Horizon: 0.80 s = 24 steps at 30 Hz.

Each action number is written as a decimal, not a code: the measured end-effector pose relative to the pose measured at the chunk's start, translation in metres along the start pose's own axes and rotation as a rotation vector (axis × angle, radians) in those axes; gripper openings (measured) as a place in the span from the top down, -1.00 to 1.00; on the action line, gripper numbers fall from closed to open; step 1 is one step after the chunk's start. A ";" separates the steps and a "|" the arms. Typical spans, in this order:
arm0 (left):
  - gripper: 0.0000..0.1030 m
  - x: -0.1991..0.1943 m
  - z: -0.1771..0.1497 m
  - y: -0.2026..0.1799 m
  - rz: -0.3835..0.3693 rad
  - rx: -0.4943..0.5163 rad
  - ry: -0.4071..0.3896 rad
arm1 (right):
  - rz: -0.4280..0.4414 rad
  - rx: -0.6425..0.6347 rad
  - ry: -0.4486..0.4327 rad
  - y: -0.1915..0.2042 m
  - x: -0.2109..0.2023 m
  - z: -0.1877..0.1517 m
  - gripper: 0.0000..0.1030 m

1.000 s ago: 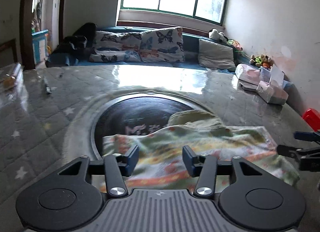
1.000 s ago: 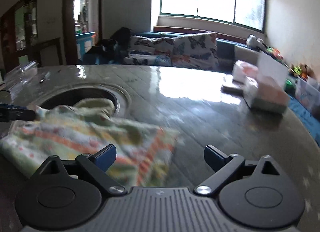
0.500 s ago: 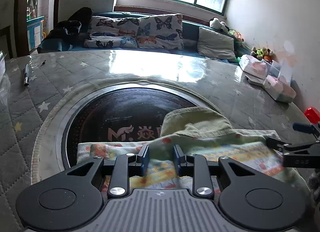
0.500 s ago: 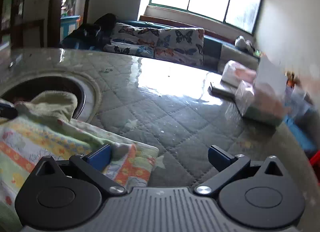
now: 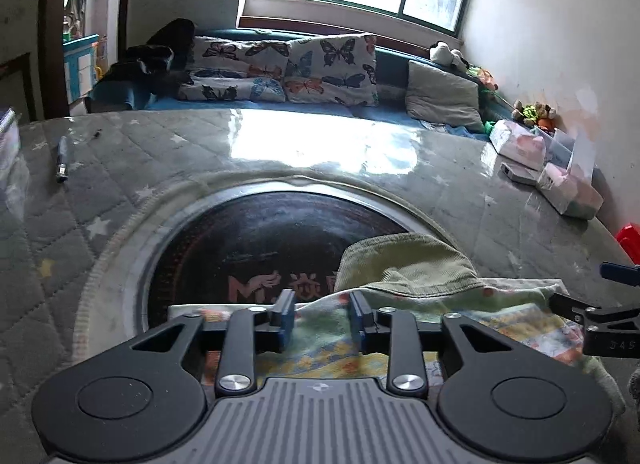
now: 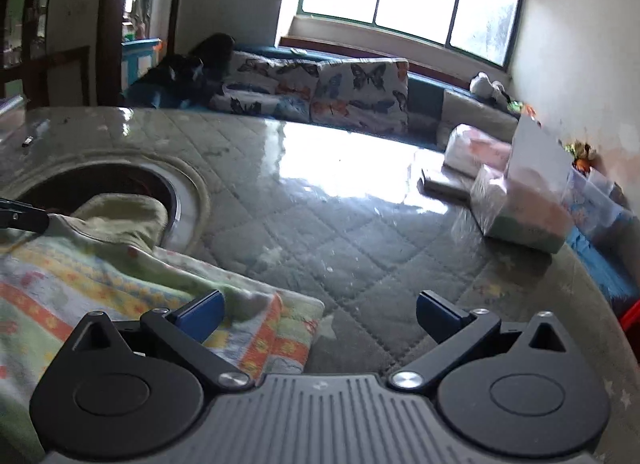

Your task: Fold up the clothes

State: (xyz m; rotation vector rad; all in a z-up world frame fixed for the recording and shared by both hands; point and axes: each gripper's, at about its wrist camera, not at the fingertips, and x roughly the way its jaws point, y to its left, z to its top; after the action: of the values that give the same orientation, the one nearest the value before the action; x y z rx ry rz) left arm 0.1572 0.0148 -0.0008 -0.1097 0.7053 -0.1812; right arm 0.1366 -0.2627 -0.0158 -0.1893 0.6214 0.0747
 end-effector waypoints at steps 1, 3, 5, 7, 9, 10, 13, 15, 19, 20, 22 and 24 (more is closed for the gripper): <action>0.07 -0.005 0.000 0.002 0.001 -0.003 -0.008 | 0.012 -0.005 -0.011 0.002 -0.005 0.001 -1.00; -0.16 -0.015 -0.001 0.006 0.010 -0.005 -0.020 | 0.037 -0.018 -0.029 0.007 -0.016 0.001 -1.00; -0.34 -0.024 -0.003 0.009 0.016 -0.010 -0.023 | 0.064 -0.030 -0.040 0.013 -0.024 0.001 -1.00; -0.47 -0.033 -0.006 0.012 0.023 -0.011 -0.024 | 0.100 -0.050 -0.051 0.022 -0.033 0.000 -1.00; -0.61 -0.041 -0.010 0.015 0.033 -0.011 -0.027 | 0.154 -0.079 -0.059 0.035 -0.042 -0.001 -1.00; -0.64 -0.046 -0.013 0.016 0.038 -0.013 -0.030 | 0.175 -0.091 -0.060 0.041 -0.046 -0.002 -1.00; -0.69 -0.059 -0.022 0.022 0.050 -0.028 -0.038 | 0.238 -0.145 -0.077 0.065 -0.056 -0.006 -1.00; -0.71 -0.067 -0.031 0.025 0.057 -0.034 -0.039 | 0.266 -0.165 -0.076 0.077 -0.059 -0.011 -1.00; -0.74 -0.080 -0.049 0.028 0.071 -0.024 -0.035 | 0.307 -0.225 -0.061 0.101 -0.061 -0.022 -1.00; -0.75 -0.081 -0.054 0.027 0.074 -0.015 -0.030 | 0.302 -0.243 -0.059 0.105 -0.061 -0.025 -1.00; -0.75 -0.081 -0.062 0.026 0.078 0.004 -0.017 | 0.294 -0.271 -0.059 0.110 -0.061 -0.030 -1.00; -0.75 -0.079 -0.070 0.025 0.083 0.014 -0.002 | 0.289 -0.275 -0.063 0.111 -0.064 -0.027 -1.00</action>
State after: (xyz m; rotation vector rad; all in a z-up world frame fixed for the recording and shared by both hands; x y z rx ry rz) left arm 0.0564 0.0528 -0.0077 -0.0673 0.7049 -0.1067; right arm 0.0552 -0.1605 -0.0171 -0.3607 0.5704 0.4455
